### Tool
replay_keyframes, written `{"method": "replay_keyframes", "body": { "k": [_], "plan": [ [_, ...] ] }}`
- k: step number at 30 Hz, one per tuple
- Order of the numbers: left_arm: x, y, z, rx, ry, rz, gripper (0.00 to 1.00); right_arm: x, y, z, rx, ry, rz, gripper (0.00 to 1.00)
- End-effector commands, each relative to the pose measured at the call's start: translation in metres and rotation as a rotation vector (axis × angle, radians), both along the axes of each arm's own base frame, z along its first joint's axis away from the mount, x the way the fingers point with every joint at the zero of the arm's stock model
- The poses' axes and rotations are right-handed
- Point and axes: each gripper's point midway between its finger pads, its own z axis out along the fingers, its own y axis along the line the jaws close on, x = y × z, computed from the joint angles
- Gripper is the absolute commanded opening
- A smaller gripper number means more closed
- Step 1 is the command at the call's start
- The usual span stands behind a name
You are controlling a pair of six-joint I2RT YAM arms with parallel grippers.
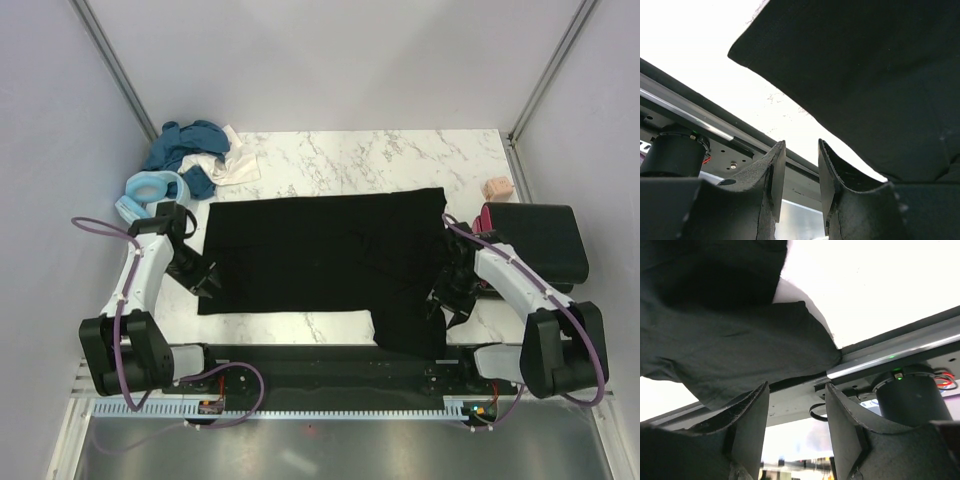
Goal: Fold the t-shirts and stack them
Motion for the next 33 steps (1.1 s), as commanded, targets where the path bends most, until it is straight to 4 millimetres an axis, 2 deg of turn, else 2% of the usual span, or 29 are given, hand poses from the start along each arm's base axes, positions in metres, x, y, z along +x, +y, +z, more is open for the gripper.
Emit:
{"method": "replay_keyframes", "body": {
  "k": [1, 4, 10, 14, 18, 24, 28, 33],
  "plan": [
    [0.002, 0.002, 0.001, -0.007, 0.016, 0.053, 0.39, 0.0, 0.0, -0.01, 0.023, 0.028, -0.004, 0.55],
    [0.008, 0.005, 0.006, 0.005, -0.004, 0.051, 0.39, 0.013, -0.006, -0.005, 0.0, -0.026, 0.059, 0.55],
    [0.017, 0.005, 0.007, -0.002, -0.018, 0.022, 0.38, 0.005, 0.006, -0.007, 0.097, -0.01, 0.162, 0.52],
    [0.02, 0.005, 0.006, -0.005, -0.027, -0.007, 0.37, -0.003, 0.026, -0.001, 0.168, -0.041, 0.279, 0.53],
    [0.023, 0.007, 0.007, 0.0, -0.041, -0.055, 0.37, -0.009, 0.06, 0.01, 0.249, -0.105, 0.408, 0.54],
    [0.025, 0.007, 0.01, -0.001, -0.062, -0.1, 0.37, -0.021, 0.092, 0.007, 0.306, -0.121, 0.547, 0.54],
    [0.024, 0.005, 0.01, -0.014, -0.07, -0.116, 0.37, -0.014, 0.109, 0.013, 0.308, -0.176, 0.62, 0.54],
    [0.024, 0.004, 0.011, -0.016, -0.084, -0.132, 0.36, -0.011, 0.128, 0.005, 0.284, -0.174, 0.705, 0.57]
  ]
}}
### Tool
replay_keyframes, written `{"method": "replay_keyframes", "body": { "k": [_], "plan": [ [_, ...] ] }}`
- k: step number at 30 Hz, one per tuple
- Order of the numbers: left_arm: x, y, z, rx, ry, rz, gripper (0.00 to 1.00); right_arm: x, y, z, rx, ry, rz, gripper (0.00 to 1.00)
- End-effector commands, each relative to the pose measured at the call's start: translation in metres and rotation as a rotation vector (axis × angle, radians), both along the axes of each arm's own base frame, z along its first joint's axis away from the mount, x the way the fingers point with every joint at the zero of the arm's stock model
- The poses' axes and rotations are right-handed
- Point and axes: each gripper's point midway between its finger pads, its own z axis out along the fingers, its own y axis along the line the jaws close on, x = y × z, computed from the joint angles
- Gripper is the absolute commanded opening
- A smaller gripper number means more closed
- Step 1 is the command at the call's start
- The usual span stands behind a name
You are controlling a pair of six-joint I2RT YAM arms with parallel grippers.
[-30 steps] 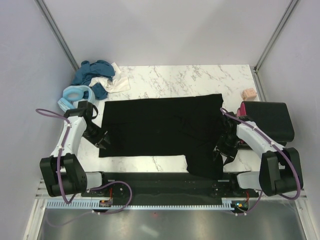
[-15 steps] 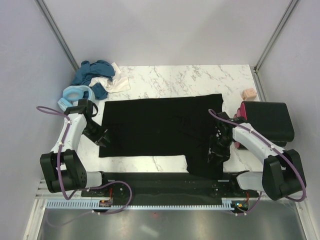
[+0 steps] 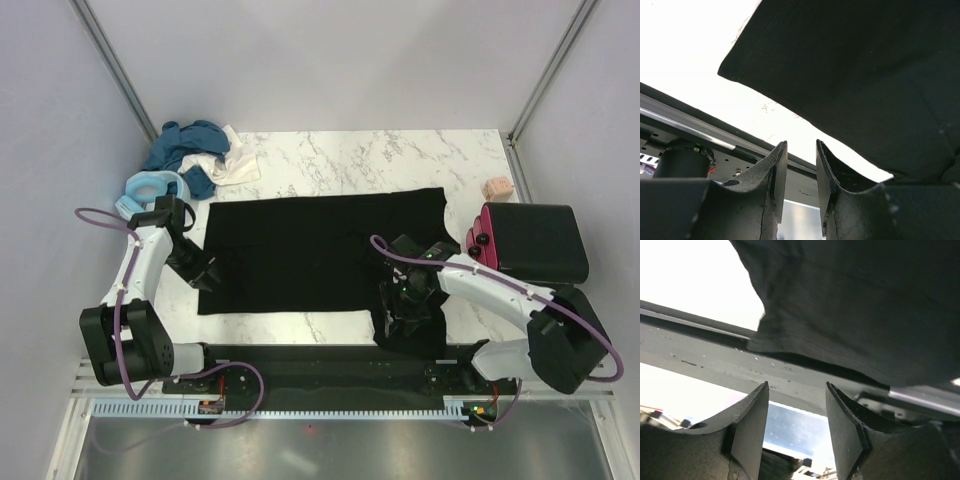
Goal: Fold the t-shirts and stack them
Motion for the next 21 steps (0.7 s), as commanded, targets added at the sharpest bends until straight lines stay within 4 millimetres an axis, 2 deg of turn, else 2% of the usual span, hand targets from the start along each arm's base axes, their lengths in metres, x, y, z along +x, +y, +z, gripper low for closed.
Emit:
{"method": "replay_keyframes", "body": {
  "k": [1, 10, 18, 21],
  "plan": [
    [0.008, 0.0, 0.01, -0.006, -0.064, -0.045, 0.36, 0.021, 0.027, 0.003, 0.031, -0.081, 0.036, 0.57],
    [0.002, 0.002, 0.007, 0.007, -0.063, -0.061, 0.36, 0.03, 0.047, -0.005, -0.006, -0.092, 0.08, 0.6],
    [-0.003, 0.004, 0.002, 0.017, -0.048, -0.068, 0.36, 0.017, 0.057, -0.015, -0.037, -0.073, 0.132, 0.6],
    [-0.003, 0.004, 0.001, 0.018, -0.046, -0.068, 0.36, 0.013, 0.056, -0.02, -0.059, -0.059, 0.137, 0.59]
  ]
}}
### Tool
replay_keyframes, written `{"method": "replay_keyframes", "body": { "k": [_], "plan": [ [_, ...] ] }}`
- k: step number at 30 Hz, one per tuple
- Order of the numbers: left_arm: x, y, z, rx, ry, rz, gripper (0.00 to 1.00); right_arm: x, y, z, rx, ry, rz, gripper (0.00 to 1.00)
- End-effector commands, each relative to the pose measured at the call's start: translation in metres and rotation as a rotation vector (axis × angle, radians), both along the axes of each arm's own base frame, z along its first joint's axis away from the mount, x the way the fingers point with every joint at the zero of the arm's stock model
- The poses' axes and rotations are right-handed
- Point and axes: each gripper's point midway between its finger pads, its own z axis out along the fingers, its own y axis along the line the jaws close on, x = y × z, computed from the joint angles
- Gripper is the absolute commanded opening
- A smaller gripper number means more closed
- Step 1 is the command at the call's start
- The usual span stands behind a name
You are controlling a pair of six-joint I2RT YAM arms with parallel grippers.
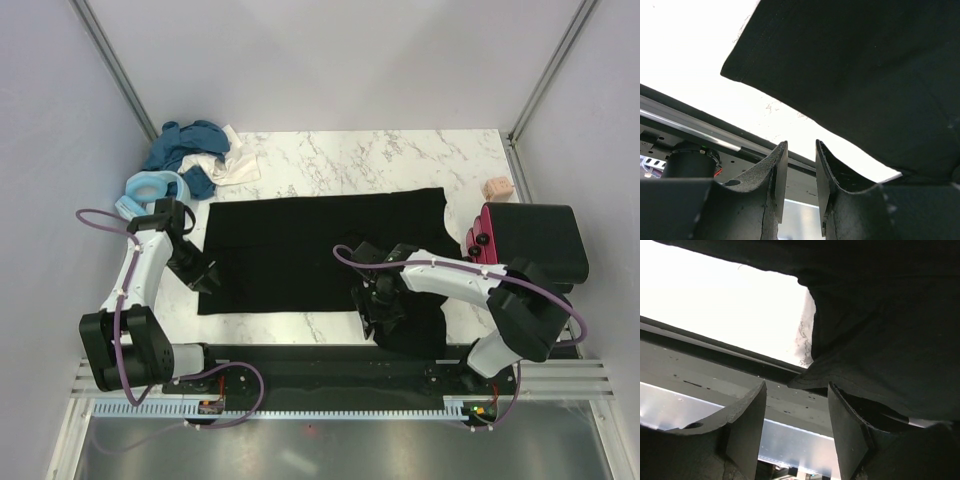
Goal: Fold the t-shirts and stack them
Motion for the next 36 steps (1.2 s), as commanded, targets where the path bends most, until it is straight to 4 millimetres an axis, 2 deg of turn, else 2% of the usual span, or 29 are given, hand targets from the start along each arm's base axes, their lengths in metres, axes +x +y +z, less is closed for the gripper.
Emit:
{"method": "replay_keyframes", "body": {
  "k": [1, 7, 10, 13, 17, 21, 27, 30, 32, 36],
  "plan": [
    [0.003, 0.004, 0.001, 0.014, -0.032, -0.03, 0.36, 0.005, 0.009, 0.001, -0.003, -0.025, -0.009, 0.59],
    [0.005, 0.005, -0.007, 0.012, -0.011, -0.027, 0.36, 0.005, 0.008, -0.002, -0.015, -0.017, -0.006, 0.54],
    [0.008, 0.005, -0.008, 0.013, -0.007, -0.03, 0.36, 0.006, 0.008, -0.003, -0.02, -0.02, -0.005, 0.44],
    [0.01, 0.006, -0.009, 0.014, -0.001, -0.032, 0.36, 0.006, 0.006, -0.004, -0.036, -0.015, 0.003, 0.3],
    [0.011, 0.009, -0.011, 0.029, 0.011, -0.031, 0.36, 0.005, 0.003, -0.006, -0.058, -0.011, 0.011, 0.0],
    [0.006, 0.017, -0.016, 0.051, 0.076, -0.007, 0.39, 0.009, 0.006, -0.003, -0.054, -0.022, 0.01, 0.0],
    [0.008, 0.045, -0.021, 0.122, 0.141, 0.028, 0.42, 0.016, 0.015, 0.005, -0.033, -0.041, -0.004, 0.0],
    [0.006, 0.048, -0.025, 0.117, 0.164, 0.024, 0.43, 0.02, 0.02, 0.009, -0.016, -0.052, -0.009, 0.0],
    [0.003, 0.051, -0.03, 0.117, 0.185, 0.032, 0.48, 0.024, 0.025, 0.013, -0.003, -0.062, -0.012, 0.0],
    [-0.004, 0.042, -0.047, 0.039, 0.234, 0.032, 0.49, 0.029, 0.033, 0.02, 0.025, -0.076, -0.017, 0.0]
  ]
}}
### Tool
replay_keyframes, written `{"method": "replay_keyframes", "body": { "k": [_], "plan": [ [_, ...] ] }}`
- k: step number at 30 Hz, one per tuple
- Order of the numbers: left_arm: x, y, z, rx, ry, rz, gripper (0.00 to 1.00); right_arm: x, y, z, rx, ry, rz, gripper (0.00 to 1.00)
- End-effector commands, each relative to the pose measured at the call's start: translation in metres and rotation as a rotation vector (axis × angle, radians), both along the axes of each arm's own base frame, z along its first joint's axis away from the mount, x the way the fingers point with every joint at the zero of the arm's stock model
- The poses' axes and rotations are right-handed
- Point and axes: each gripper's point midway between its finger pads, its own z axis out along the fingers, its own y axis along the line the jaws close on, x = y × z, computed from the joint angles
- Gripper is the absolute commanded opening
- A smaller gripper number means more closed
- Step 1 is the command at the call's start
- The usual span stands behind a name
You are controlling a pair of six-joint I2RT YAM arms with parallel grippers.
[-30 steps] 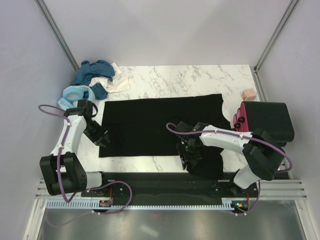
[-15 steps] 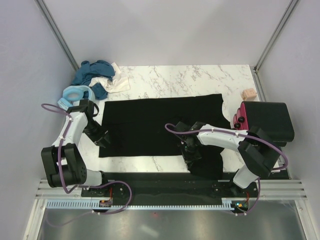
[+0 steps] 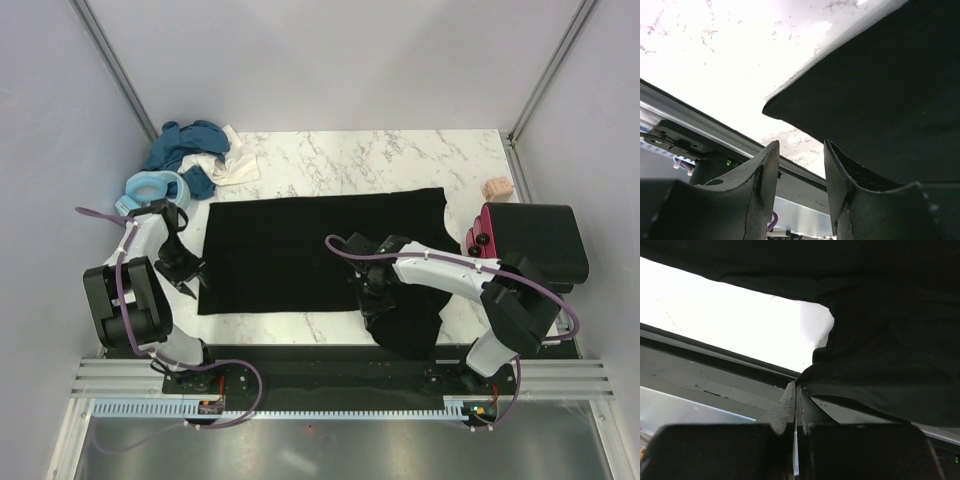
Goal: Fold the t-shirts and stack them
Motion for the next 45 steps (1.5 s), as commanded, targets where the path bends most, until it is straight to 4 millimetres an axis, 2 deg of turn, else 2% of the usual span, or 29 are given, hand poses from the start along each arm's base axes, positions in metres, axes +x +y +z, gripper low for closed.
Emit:
{"method": "replay_keyframes", "body": {
  "k": [1, 7, 10, 17, 21, 28, 34, 39, 45],
  "plan": [
    [-0.009, -0.002, -0.015, -0.052, 0.055, -0.026, 0.49, 0.013, 0.017, 0.013, 0.042, -0.043, -0.014, 0.0],
    [-0.018, -0.006, -0.034, -0.08, 0.119, -0.027, 0.48, 0.018, 0.024, 0.017, 0.067, -0.056, -0.005, 0.0],
    [-0.02, -0.007, -0.038, -0.085, 0.122, -0.017, 0.47, 0.022, 0.027, 0.022, 0.083, -0.063, -0.001, 0.0],
    [-0.021, -0.025, -0.033, -0.175, 0.09, -0.006, 0.45, 0.036, 0.025, 0.029, 0.128, -0.05, -0.037, 0.0],
    [-0.022, -0.022, -0.022, -0.154, 0.049, -0.03, 0.45, 0.036, 0.018, 0.027, 0.119, -0.033, -0.04, 0.0],
    [-0.026, -0.024, -0.022, -0.175, 0.063, -0.063, 0.45, 0.03, 0.016, 0.023, 0.121, -0.009, -0.021, 0.0],
    [-0.026, -0.029, -0.022, -0.207, 0.06, -0.083, 0.45, 0.046, 0.017, 0.033, 0.113, -0.043, -0.023, 0.0],
    [-0.035, -0.032, -0.027, -0.227, 0.081, -0.1, 0.45, 0.058, 0.017, 0.045, 0.118, -0.078, -0.041, 0.0],
    [-0.037, -0.033, -0.03, -0.232, 0.086, -0.101, 0.45, 0.06, 0.009, 0.045, 0.11, -0.084, -0.066, 0.0]
  ]
}}
